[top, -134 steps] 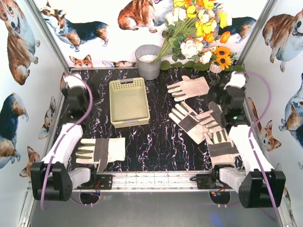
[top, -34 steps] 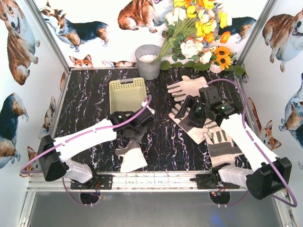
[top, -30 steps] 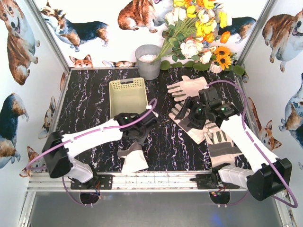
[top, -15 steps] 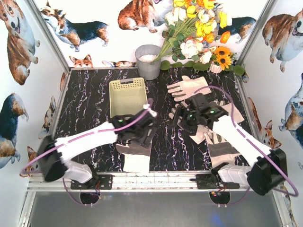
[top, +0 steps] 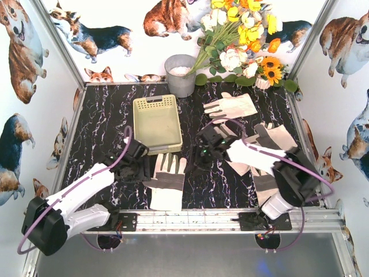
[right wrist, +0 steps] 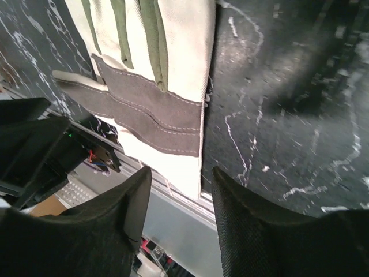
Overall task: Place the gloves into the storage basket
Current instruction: Place the glove at the corner of the board, then adjust the glove at the corner of the board.
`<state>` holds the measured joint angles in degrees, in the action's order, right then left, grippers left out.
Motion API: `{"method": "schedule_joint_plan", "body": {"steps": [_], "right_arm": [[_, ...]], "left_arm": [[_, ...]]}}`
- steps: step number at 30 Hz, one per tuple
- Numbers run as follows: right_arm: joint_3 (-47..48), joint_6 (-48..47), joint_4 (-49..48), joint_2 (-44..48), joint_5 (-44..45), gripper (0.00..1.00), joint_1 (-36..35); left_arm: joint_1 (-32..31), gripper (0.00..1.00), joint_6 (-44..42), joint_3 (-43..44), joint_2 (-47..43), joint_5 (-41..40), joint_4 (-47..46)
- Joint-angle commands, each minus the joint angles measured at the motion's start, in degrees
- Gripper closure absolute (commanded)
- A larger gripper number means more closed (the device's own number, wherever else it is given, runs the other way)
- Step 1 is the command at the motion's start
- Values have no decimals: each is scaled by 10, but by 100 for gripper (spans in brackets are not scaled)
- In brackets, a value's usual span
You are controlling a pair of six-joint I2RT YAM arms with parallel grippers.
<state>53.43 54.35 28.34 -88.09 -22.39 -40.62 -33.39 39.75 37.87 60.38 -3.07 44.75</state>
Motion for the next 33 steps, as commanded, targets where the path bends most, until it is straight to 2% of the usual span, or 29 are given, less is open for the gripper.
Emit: {"method": "schedule_joint_plan", "body": {"steps": [1, 6, 9, 15, 19, 28, 29, 31, 33], "right_arm": [[25, 19, -98, -48, -42, 54, -27], [32, 29, -137, -107, -52, 64, -33], [35, 31, -150, -133, -47, 69, -33], [63, -1, -101, -166, -10, 78, -30], [66, -5, -86, -172, 10, 80, -23], [77, -25, -71, -167, 11, 79, -11], [83, -31, -68, -163, 10, 78, -10], [96, -48, -52, -148, 14, 73, -10], [109, -66, -26, -124, 27, 65, -10]], "left_arm": [[55, 46, 6, -23, -4, 39, -26], [66, 46, -7, -14, 12, 36, -29], [77, 49, -16, -23, 33, 62, -47], [79, 60, -24, -20, 91, 78, -49], [81, 66, -23, -27, 103, 79, -62], [88, 72, -15, -21, 114, 40, -74], [88, 72, -15, -17, 114, 38, -70], [88, 65, -15, -3, 107, 32, -56], [88, 49, -14, 15, 89, 23, -33]]}}
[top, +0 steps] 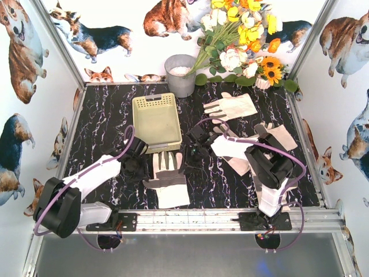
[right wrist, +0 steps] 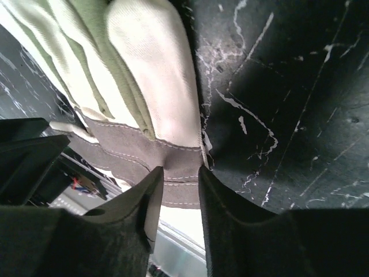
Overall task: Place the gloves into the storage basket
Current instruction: Adjust the glove at the corner of the board, then pick up the glove from the center of the board.
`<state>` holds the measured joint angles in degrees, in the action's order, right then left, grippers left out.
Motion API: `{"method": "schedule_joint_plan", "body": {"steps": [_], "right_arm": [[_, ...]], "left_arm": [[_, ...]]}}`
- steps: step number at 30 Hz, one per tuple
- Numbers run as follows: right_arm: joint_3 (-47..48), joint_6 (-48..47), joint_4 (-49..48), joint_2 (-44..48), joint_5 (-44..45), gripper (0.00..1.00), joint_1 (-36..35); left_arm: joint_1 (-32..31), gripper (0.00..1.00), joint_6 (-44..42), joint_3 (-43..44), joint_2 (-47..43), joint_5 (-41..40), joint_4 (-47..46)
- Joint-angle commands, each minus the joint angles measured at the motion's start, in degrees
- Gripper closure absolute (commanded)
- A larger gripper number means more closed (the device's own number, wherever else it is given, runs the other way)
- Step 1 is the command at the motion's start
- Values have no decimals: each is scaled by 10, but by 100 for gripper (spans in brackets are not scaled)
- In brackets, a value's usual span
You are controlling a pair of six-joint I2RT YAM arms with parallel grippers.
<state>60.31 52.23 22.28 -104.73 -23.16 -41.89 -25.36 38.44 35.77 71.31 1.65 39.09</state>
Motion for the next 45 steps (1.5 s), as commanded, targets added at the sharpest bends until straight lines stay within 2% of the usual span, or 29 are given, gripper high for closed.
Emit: {"method": "schedule_joint_plan", "body": {"steps": [1, 4, 8, 12, 17, 21, 25, 34, 40, 45], "right_arm": [[46, -54, 47, 57, 44, 62, 3], [54, -77, 91, 108, 77, 54, 7], [54, -99, 157, 185, 133, 47, 19], [74, -149, 265, 242, 235, 39, 48], [131, -299, 386, 251, 345, 28, 115], [170, -388, 419, 206, 391, 26, 165], [198, -436, 404, 153, 394, 25, 185], [266, -465, 399, 19, 396, 35, 185], [288, -494, 395, -45, 441, 47, 185], [288, -504, 401, -82, 476, 62, 185]], "left_arm": [[8, 41, -2, 47, -31, -29, 36], [7, 23, 8, 69, -66, -49, 77], [8, 12, 23, 114, -106, -59, 115], [8, 7, 14, 164, -122, -90, 131], [18, 2, -28, 263, -69, -108, 132], [24, 2, -39, 322, -17, -118, 121], [28, 2, -35, 332, 6, -108, 79], [39, 2, -27, 344, 34, -106, 51], [48, 2, -28, 348, 39, -104, 49], [50, 2, -21, 343, 36, -105, 49]]}}
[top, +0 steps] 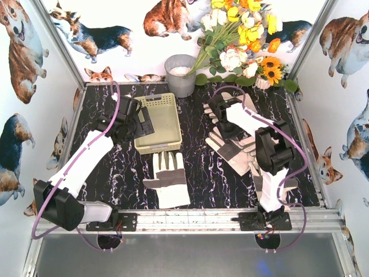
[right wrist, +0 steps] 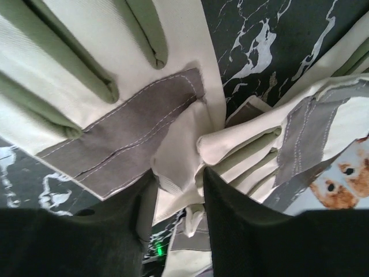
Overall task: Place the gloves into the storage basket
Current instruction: Pick up the glove from the center of the board.
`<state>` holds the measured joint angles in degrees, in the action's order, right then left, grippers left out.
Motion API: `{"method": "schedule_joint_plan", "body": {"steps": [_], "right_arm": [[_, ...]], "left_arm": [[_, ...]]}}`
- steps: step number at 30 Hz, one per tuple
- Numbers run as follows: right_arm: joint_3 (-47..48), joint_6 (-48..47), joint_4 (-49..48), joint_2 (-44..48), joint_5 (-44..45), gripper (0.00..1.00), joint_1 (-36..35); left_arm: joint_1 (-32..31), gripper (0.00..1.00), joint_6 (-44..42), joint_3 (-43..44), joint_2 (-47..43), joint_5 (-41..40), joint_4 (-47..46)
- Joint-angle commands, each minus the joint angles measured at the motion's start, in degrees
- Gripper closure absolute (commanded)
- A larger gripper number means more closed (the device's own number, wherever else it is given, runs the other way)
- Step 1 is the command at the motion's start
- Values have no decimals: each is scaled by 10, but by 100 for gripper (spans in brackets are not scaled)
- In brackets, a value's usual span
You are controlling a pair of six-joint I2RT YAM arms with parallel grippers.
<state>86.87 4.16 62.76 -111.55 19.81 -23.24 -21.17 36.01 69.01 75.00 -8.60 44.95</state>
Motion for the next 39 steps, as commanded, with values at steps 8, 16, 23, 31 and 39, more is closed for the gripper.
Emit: {"method": "schedule_joint_plan", "body": {"steps": [8, 16, 23, 31, 39], "right_arm": [[61, -18, 23, 43, 14, 100, 0], [106, 19, 88, 114, -6, 100, 9], [126, 66, 129, 159, -138, 100, 37], [136, 192, 162, 187, -353, 100, 44], [-83, 289, -23, 327, -545, 100, 43]], "left_arm": [[13, 2, 16, 6, -29, -17, -1], [16, 2, 16, 18, -23, 5, 0], [16, 5, -19, 33, -13, 93, -40], [12, 7, -5, 30, 4, 189, -116], [-30, 15, -40, 13, 23, 263, -136]]}}
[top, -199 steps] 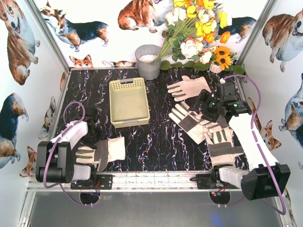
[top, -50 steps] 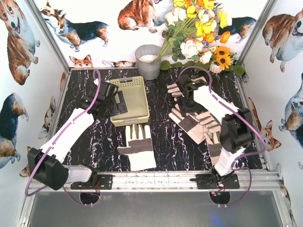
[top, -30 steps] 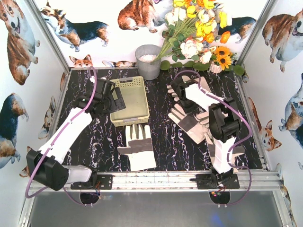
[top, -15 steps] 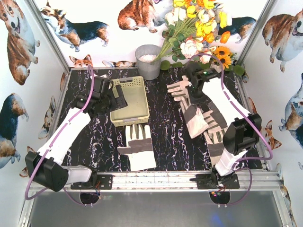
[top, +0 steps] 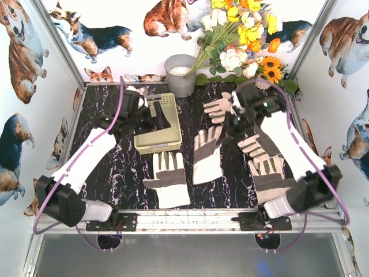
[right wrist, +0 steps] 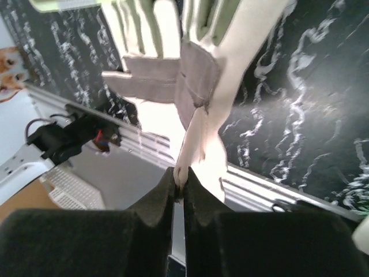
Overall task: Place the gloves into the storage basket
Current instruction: Pick up the glove from the center of the board.
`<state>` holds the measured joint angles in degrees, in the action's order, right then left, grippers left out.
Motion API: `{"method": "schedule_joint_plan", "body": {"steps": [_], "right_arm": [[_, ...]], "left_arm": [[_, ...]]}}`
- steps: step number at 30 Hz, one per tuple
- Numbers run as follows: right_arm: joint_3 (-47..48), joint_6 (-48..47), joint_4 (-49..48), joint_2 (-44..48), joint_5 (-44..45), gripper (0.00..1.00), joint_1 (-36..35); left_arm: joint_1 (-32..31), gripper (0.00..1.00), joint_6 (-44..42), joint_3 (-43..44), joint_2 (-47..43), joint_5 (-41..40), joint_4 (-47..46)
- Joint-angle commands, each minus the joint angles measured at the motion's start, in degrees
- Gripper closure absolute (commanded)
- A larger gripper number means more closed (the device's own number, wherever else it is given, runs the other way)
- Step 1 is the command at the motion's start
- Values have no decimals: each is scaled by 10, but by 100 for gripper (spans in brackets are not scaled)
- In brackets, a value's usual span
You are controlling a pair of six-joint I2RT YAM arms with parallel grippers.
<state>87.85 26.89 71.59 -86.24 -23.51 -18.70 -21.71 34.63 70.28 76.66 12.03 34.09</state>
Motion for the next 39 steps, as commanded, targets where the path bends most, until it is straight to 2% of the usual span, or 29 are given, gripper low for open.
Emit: {"method": "schedule_joint_plan", "body": {"steps": [1, 5, 9, 13, 19, 25, 29, 39], "right_arm": [[-140, 65, -129, 87, -104, 100, -2], [-306, 82, -192, 88, -113, 100, -4], [-376, 77, -242, 85, -89, 100, -7], [-390, 69, -268, 80, -81, 100, -7], [-406, 93, -343, 83, -62, 100, -7], [-407, 127, -392, 67, -54, 100, -7], [-409, 131, -381, 74, -37, 100, -7], [-425, 96, -345, 63, -89, 100, -7]], "left_arm": [[-35, 17, -30, -7, 8, 70, -34], [-90, 27, -66, -28, 27, 119, -46], [-145, 34, -107, -47, 58, 142, -41], [-185, 40, -128, -56, 87, 156, -55], [-205, 54, -135, -59, 140, 168, -106], [-217, 58, -159, -36, 203, 127, -98], [-218, 57, -163, -20, 236, 117, -100], [-220, 58, -172, -13, 282, 111, -89]]}}
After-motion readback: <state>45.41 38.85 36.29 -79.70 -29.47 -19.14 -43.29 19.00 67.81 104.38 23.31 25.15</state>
